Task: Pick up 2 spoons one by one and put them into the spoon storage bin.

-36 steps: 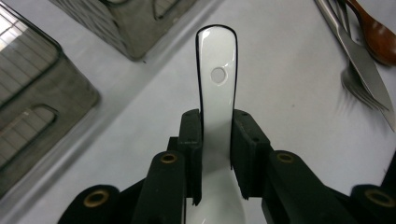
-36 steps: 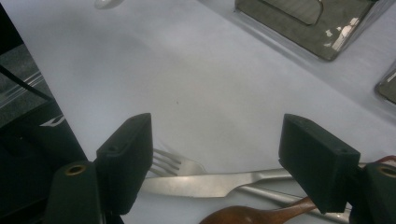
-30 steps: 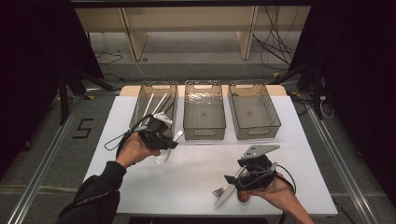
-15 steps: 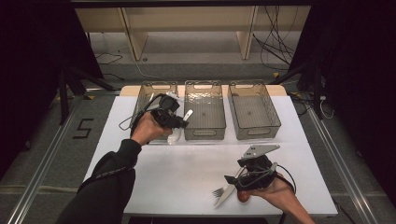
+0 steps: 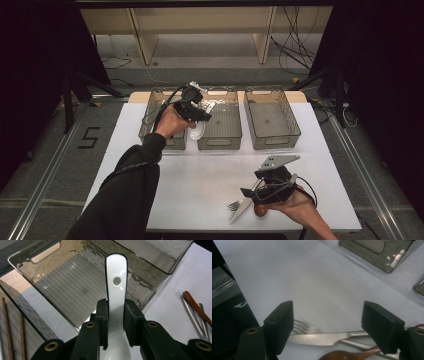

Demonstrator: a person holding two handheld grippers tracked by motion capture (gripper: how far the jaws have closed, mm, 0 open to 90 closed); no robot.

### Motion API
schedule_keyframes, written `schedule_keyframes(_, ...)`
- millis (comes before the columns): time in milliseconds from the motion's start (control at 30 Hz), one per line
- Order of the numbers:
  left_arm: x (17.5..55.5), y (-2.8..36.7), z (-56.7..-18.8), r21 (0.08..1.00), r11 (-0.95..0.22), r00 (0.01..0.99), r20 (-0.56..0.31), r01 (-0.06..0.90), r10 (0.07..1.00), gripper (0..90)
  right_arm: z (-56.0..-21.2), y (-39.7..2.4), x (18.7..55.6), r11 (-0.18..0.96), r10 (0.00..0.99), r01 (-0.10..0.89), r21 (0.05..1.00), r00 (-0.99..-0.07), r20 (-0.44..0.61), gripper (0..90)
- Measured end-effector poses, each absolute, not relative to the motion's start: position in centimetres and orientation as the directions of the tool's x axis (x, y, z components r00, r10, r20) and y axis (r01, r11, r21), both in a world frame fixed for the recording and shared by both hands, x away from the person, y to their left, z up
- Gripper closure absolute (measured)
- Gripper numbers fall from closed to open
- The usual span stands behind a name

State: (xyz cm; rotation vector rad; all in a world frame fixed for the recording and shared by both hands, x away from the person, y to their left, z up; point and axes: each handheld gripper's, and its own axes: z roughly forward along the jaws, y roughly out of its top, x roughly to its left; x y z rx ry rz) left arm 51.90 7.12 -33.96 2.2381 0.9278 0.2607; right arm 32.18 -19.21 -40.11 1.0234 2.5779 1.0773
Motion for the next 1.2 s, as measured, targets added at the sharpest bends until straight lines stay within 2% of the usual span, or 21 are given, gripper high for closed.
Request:
schedule_keyframes(400,54.1,6.2,-35.0,0.671,-0.476,0.696,-0.085,0.569,0.713,74.4,-40.2,-19.2,32.2,0.510,0.648,0.528,0.679,-0.755,0.101,26.9)
schedule_keyframes(1033,55.2,5.5,-37.0,0.679,-0.438,0.661,-0.093,0.589,0.744,74.0,-40.2,-19.2,32.2,0.513,0.643,0.528,0.677,-0.758,0.104,26.9)
schedule_keyframes(1133,55.2,5.3,-37.1,0.678,-0.432,0.658,-0.102,0.595,0.746,72.8,-40.2,-19.3,32.2,0.511,0.645,0.528,0.678,-0.757,0.103,26.9)
schedule_keyframes(1200,55.2,5.4,-36.9,0.687,-0.407,0.650,-0.127,0.602,0.749,65.4,-40.1,-19.3,32.1,0.509,0.646,0.528,0.680,-0.756,0.104,26.9)
